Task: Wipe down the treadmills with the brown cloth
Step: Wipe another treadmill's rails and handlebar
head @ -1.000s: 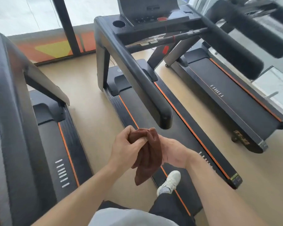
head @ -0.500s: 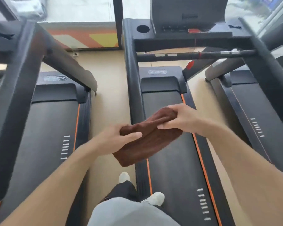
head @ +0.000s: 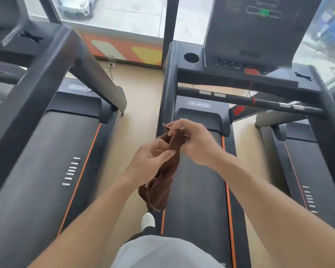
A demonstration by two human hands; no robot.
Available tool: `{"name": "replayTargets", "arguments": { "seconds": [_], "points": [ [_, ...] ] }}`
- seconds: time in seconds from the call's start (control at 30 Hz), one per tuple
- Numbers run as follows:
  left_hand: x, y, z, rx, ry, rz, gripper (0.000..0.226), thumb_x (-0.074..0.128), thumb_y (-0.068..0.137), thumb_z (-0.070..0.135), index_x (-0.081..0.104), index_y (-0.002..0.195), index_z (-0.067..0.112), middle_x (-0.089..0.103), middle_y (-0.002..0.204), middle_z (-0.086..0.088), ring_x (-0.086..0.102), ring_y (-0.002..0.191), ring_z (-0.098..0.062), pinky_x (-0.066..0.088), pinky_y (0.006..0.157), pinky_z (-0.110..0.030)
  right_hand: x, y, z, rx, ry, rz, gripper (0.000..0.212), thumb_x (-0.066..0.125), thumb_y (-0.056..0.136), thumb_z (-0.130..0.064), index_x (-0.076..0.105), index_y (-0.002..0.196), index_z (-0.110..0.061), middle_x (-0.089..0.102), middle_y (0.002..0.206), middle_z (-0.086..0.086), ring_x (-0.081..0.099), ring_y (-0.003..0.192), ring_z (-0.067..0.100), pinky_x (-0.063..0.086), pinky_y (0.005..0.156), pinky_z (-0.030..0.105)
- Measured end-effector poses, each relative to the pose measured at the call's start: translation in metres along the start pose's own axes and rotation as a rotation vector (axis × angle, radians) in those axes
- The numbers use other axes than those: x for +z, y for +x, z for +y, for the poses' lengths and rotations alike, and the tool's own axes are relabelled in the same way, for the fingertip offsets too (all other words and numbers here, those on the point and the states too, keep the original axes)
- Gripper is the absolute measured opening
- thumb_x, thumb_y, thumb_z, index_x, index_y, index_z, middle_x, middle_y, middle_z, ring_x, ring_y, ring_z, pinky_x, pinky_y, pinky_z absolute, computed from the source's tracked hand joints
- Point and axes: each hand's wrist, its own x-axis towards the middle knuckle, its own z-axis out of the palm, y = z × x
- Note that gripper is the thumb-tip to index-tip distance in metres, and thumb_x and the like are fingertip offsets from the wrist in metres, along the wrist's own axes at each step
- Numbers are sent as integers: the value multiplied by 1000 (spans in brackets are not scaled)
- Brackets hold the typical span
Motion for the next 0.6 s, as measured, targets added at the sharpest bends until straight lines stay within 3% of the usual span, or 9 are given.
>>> {"name": "replayTargets", "arguments": {
  "seconds": [0.1,0.17,0.23,0.3,0.37,0.43,0.53,0.6],
  "points": [
    [7,13,-10,-35,-136,6,23,78,88,29,62,71,29,66,70,0,61,62,-18,48,57,-28,0,7,11,61,211,9,56,46,74,24,66,97,-23,68,129,-6,70,107,23,59,90,51],
    [11,20,-6,-84,-202,-21,24,81,83,31,59,73,26,64,71,-1,61,62,-16,47,53,-24,-2,12,18,134,461,24,44,42,74,18,63,95,-14,68,130,3,68,106,36,55,86,53],
    [16,26,1,-138,-298,-27,31,78,83,43,55,81,21,63,73,3,62,64,-12,49,54,-24,-1,16,21,189,671,52,21,49,81,2,60,94,-11,70,123,7,63,94,38,51,78,45],
    [22,32,9,-184,-373,32,44,62,81,64,59,84,21,66,75,4,64,66,-11,51,60,-28,0,17,22,172,696,98,9,63,95,-8,59,102,-10,72,116,8,67,97,29,52,80,38],
    [29,40,11,-208,-310,125,67,62,73,80,65,93,16,71,83,-4,71,76,-19,56,66,-39,-1,18,24,131,636,112,29,69,94,-1,57,118,-11,72,121,4,71,108,22,57,85,36],
    [38,46,14,-204,-208,235,88,69,64,84,63,103,6,73,94,-18,72,90,-38,59,78,-58,-3,22,30,95,617,52,56,71,91,6,51,137,-20,67,133,-1,70,113,20,59,88,37],
    [49,53,16,-172,-101,386,77,66,71,78,64,99,6,74,91,-15,70,91,-40,55,88,-63,-12,26,36,137,645,4,82,72,86,12,42,151,-29,60,140,-3,71,113,19,60,86,36],
    [54,53,18,-141,1,425,60,56,80,72,67,95,14,76,86,-1,73,87,-27,57,86,-53,-17,28,39,174,648,8,74,72,86,11,47,148,-21,66,132,2,72,111,20,59,86,33]
  ]
}}
